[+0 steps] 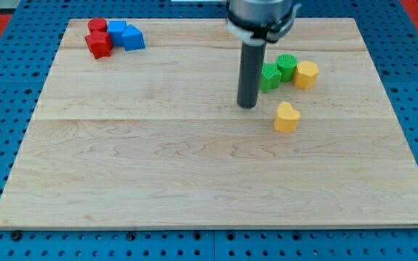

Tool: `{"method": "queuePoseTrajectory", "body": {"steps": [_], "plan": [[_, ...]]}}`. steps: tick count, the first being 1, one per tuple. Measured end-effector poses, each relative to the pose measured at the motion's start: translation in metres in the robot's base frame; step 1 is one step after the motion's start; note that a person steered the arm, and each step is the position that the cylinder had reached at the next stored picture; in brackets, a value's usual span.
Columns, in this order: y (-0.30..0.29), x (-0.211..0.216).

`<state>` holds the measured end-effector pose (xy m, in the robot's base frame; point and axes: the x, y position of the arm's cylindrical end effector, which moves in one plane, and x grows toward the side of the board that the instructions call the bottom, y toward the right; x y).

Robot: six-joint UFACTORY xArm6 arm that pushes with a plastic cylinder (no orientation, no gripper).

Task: Push the yellow heart closer to green circle

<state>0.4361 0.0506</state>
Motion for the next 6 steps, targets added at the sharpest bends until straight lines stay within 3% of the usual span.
{"method": "queuePoseTrajectory", "body": {"steps": [1, 2, 4, 6], "plan": [[0.000, 0.048], [0.000, 0.048], [0.080, 0.046], [0.081, 0.040]]}}
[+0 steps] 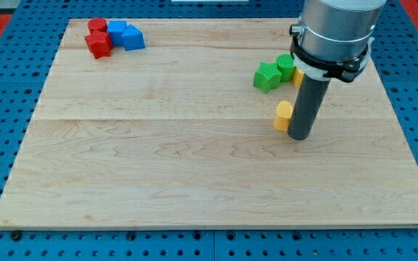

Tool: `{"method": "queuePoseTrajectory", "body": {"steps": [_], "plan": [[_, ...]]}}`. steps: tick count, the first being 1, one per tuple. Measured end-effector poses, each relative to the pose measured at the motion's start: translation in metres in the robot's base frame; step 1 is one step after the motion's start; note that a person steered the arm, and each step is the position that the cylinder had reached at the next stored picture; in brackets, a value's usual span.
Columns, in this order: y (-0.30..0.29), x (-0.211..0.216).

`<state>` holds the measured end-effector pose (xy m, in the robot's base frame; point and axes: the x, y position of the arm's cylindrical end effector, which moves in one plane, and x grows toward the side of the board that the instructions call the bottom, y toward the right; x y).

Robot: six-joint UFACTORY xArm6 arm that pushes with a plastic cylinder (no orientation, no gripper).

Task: Push the yellow heart closer to green circle

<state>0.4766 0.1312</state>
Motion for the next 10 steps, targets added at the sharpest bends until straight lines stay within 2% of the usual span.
{"method": "queuePoseTrajectory", "body": {"steps": [4, 8, 10], "plan": [[-0.024, 0.002], [-0.003, -0.060], [0.001, -0.071]]}}
